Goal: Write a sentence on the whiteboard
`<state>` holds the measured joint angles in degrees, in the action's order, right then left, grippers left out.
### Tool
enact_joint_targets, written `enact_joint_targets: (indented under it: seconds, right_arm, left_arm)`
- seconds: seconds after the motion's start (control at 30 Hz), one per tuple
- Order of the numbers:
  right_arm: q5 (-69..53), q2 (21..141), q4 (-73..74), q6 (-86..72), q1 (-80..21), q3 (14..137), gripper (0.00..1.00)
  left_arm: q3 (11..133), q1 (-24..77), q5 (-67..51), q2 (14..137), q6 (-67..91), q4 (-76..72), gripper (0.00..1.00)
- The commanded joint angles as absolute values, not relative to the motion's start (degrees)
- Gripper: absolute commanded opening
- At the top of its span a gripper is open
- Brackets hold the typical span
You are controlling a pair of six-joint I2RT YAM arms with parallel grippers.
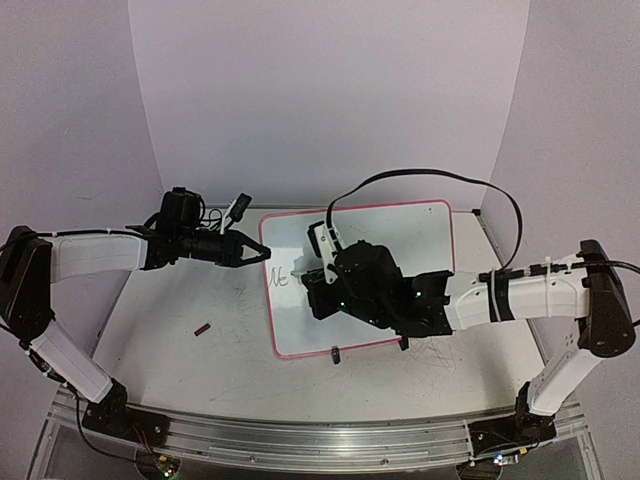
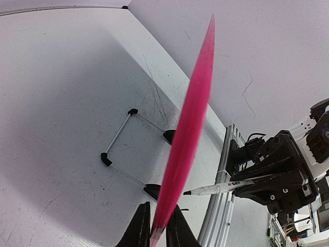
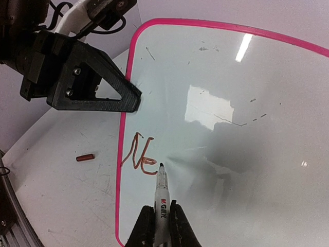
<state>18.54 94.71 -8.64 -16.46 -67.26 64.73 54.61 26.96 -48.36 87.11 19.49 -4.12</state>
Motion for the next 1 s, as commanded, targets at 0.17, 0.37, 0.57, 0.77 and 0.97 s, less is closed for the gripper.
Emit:
enact_joint_targets:
  seconds: [0.17, 0.37, 0.57, 0.77, 0.97]
  right_arm:
    - [19.5, 97.4, -9.4, -15.4, -67.1, 69.0, 0.0]
    - [20.3, 98.0, -8.9, -15.5, -67.1, 69.4, 0.0]
    - [21.5, 98.6, -7.9, -15.5, -67.2, 69.5, 0.0]
    - [22.5, 99.1, -6.9, -15.8, -67.2, 69.5, 0.0]
    - [22.8, 98.4, -5.5, -16.8, -67.2, 69.0, 0.0]
  left_arm:
    - [54.8, 27.3, -49.9, 87.1, 19.5, -5.7, 0.11]
    - [54.8, 27.3, -50.0, 87.1, 19.6, -5.7, 0.11]
    - [54.8, 27.3, -49.9, 87.1, 19.6, -5.7, 0.11]
    - [54.9, 27.3, -50.1, 87.2, 19.6, -5.7, 0.11]
    - [54.9, 27.3, -49.9, 87.2, 19.5, -5.7, 0.11]
